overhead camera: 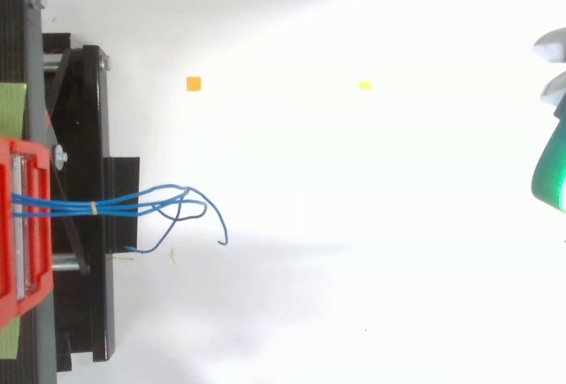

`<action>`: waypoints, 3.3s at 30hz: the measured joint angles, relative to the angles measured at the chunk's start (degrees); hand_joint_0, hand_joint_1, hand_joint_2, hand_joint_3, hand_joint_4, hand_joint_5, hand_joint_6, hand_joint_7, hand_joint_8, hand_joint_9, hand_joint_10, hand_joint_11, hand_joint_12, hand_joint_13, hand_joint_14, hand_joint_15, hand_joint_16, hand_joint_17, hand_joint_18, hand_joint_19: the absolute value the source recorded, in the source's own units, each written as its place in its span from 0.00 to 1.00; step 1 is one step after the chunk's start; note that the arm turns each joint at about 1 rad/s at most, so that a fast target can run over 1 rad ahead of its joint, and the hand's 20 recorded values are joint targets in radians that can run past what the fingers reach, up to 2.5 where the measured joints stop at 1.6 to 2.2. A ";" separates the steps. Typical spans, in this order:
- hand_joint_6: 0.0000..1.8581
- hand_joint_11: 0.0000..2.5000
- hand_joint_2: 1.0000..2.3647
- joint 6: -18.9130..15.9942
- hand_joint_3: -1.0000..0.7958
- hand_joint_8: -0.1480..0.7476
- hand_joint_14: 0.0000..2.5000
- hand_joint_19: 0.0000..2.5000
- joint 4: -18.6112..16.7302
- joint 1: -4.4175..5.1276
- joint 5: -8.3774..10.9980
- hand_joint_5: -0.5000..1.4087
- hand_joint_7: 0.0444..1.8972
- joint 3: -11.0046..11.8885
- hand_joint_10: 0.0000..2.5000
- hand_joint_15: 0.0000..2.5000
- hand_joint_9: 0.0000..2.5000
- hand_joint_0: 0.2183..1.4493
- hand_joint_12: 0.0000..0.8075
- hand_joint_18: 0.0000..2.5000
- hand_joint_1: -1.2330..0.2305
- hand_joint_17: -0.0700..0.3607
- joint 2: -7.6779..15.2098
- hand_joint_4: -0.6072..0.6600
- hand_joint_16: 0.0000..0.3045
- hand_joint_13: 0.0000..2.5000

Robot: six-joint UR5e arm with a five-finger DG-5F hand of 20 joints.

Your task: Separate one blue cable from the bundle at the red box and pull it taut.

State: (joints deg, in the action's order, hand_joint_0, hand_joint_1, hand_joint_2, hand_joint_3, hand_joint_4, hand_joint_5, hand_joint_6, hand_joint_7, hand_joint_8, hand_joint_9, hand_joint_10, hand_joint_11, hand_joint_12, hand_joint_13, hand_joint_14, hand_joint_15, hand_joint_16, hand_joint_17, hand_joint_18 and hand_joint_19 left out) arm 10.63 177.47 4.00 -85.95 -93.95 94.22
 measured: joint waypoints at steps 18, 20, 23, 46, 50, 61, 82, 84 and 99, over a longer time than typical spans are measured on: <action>0.27 0.13 0.00 0.44 0.28 0.54 0.00 0.13 0.29 0.13 0.60 0.14 0.39 0.00 0.00 0.05 0.13 0.28 0.41 0.00 0.48 0.41 0.01 0.70 0.16 0.01; 0.27 0.13 0.00 1.06 0.28 0.54 0.00 0.13 0.22 0.18 1.67 0.14 0.39 0.00 0.00 0.05 0.13 0.28 0.41 0.00 0.48 0.41 0.04 0.70 0.16 0.01; 0.27 0.13 0.00 2.10 0.28 0.54 0.00 0.13 -0.04 0.24 3.20 0.14 0.39 0.00 0.00 0.04 0.13 0.28 0.42 0.00 0.48 0.41 0.06 0.70 0.16 0.01; 0.27 0.13 0.00 10.05 0.28 0.54 0.00 0.13 -10.53 2.11 12.36 0.14 0.39 0.00 0.00 0.05 0.13 0.28 0.41 0.00 0.48 0.41 5.09 0.70 0.16 0.01; 0.27 0.13 0.00 11.42 0.28 0.54 0.00 0.13 -11.92 2.48 13.22 0.14 0.39 0.00 0.00 0.05 0.13 0.28 0.41 0.00 0.48 0.42 6.75 0.70 0.16 0.01; 0.27 0.13 0.00 12.54 0.28 0.54 0.00 0.13 -18.51 3.54 14.76 0.14 0.39 0.15 0.00 0.04 0.13 0.28 0.42 0.00 0.48 0.42 11.61 0.70 0.16 0.00; 0.27 0.13 0.00 14.91 0.28 0.54 0.00 0.13 -26.29 4.64 20.57 0.14 0.39 0.19 0.00 0.05 0.13 0.28 0.42 0.00 0.48 0.42 15.13 0.70 0.16 0.01; 0.27 0.13 0.00 14.96 0.28 0.54 0.00 0.13 -26.77 4.69 20.85 0.14 0.39 0.36 0.00 0.05 0.13 0.28 0.42 0.00 0.48 0.41 15.68 0.70 0.16 0.01; 0.27 0.12 0.00 16.92 0.28 0.53 0.00 0.13 -27.73 5.17 22.11 0.14 0.39 3.04 0.00 0.05 0.11 0.26 0.42 0.00 0.50 0.42 18.85 0.70 0.16 0.00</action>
State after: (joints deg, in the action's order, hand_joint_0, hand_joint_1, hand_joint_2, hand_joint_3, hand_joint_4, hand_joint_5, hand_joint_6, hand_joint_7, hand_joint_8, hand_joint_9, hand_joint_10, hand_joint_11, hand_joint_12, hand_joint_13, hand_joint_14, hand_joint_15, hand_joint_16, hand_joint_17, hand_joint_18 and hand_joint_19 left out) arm 27.55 149.74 9.16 -63.84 -90.92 113.07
